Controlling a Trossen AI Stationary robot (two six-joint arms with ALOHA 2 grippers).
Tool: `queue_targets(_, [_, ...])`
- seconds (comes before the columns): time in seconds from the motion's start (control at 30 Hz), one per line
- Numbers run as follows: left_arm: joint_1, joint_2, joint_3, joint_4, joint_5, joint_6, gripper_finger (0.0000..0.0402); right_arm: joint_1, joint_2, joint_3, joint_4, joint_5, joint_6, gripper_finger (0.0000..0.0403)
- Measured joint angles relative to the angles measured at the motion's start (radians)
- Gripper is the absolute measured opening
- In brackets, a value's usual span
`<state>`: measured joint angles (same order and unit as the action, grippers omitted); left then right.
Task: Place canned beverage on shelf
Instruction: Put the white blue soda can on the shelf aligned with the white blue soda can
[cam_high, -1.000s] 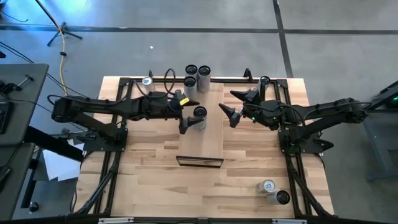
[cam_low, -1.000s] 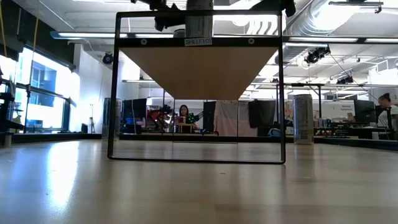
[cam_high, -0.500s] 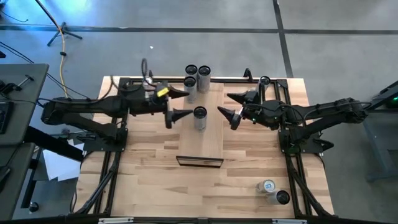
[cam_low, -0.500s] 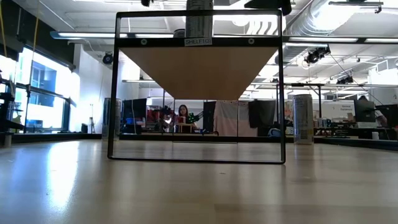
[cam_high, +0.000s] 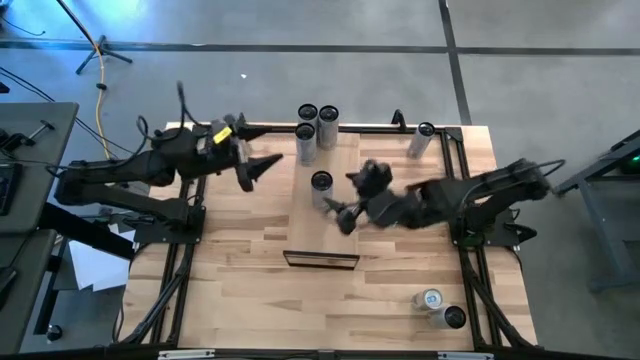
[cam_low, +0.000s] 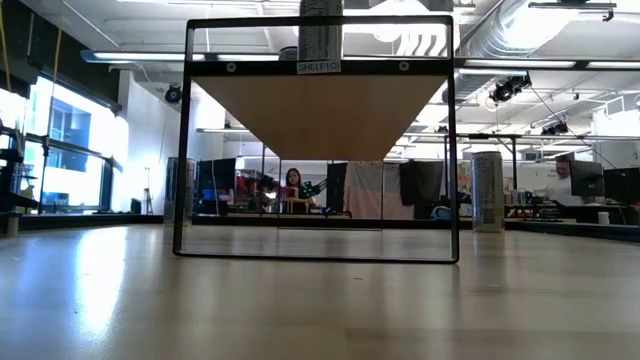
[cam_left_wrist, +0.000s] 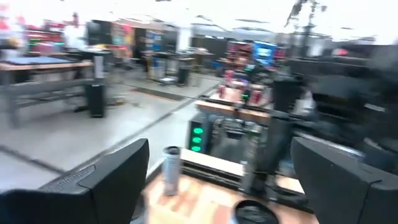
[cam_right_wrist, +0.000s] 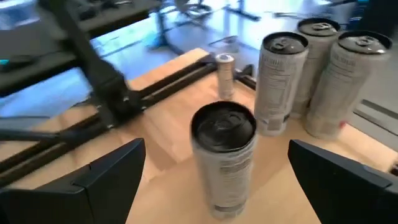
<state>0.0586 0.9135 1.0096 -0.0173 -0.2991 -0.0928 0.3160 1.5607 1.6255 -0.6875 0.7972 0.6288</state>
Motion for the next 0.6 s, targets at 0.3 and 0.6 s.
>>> queue_targets(0.3, [0.002,-0.054,0.000,-0.055,-0.135,0.161,0.0356,0.096,0.337,0.298,-0.152,0.265,0.205,0.0381])
queue_targets(0.6, [0.002,-0.075,0.000,-0.213,-0.071,0.183,0.0356,0.091,0.576,0.543,-0.329,0.292,0.376,0.0381])
